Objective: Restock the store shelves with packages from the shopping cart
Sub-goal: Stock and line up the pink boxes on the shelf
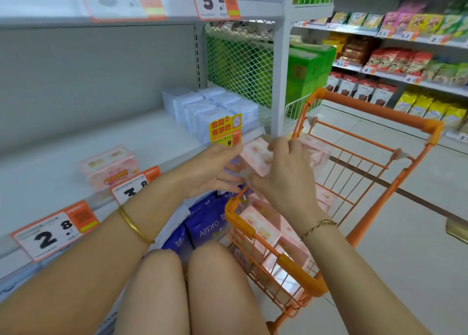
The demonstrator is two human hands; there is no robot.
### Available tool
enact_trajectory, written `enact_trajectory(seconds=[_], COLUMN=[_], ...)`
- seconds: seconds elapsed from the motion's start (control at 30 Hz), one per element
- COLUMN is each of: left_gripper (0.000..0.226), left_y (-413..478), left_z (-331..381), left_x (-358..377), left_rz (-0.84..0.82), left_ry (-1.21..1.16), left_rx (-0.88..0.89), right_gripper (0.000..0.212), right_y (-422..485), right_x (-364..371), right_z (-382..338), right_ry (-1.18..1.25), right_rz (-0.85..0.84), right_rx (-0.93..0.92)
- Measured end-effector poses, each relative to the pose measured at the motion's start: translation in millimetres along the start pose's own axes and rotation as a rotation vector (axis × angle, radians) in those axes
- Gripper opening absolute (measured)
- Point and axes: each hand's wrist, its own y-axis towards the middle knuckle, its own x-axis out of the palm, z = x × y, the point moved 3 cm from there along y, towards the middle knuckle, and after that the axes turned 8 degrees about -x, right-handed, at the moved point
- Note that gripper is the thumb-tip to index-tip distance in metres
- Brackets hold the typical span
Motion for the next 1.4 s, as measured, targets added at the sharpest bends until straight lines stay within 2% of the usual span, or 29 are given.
enact_trajectory(seconds=[0.07,0.13,0.27,0.3,0.4,0.43,0.5,0.57,0.7,0.87,1.1,1.4], left_gripper=[0.034,0.038,0.054,0.052,0.025,0.027,0.050,0.064,0.088,0.090,0.093,0.091], left_y=[-5.3,-8.1,-10.8,-10.9,-6.7,-2.5,7.7,15.9,32.3,41.9,40.4,46.0], left_z=[3.9,7.3,8.3,9.1,18.1,21.4,26.8,29.0,19.9,6.6,-6.6,-6.4], left_x=[-10.0,-29.6,-80.4,-91.0,-122.2,-132.9,-152.1,-165.5,-183.4,-193.1,-197.4,-198.7], left_rz=[0.005,0.087,0.357,0.415,0.544,0.581,0.632,0.634,0.611,0.602,0.563,0.520], left_ry=[-0.097,-0.138,-0.115,-0.074,0.068,0.118,0.211,0.307,0.459,0.634,0.698,0.871], left_rx=[0.000,0.025,0.101,0.114,0.182,0.201,0.220,0.226,0.081,-0.049,-0.133,-0.181], right_gripper=[0.061,0.064,0.050,0.050,0.048,0.047,0.044,0.042,0.040,0.046,0.053,0.051], right_y=[6.9,12.5,21.7,26.2,39.5,42.5,45.2,44.7,41.3,36.7,29.7,24.5], right_x=[7.8,18.7,37.3,41.3,54.4,59.9,70.9,78.7,84.4,86.9,84.7,68.2], right_z=[-20.9,-42.5,-81.7,-87.8,-96.1,-95.2,-89.3,-82.5,-72.4,-70.6,-71.7,-47.7], right_ry=[0.109,0.260,0.588,0.689,0.881,0.868,0.814,0.793,0.797,0.738,0.710,0.369], right_rz=[0.085,0.100,0.084,0.060,-0.062,-0.095,-0.144,-0.177,-0.205,-0.223,-0.292,-0.243], right_rx=[-0.081,-0.164,-0.330,-0.325,-0.237,-0.210,-0.152,-0.100,-0.062,-0.077,-0.087,-0.073])
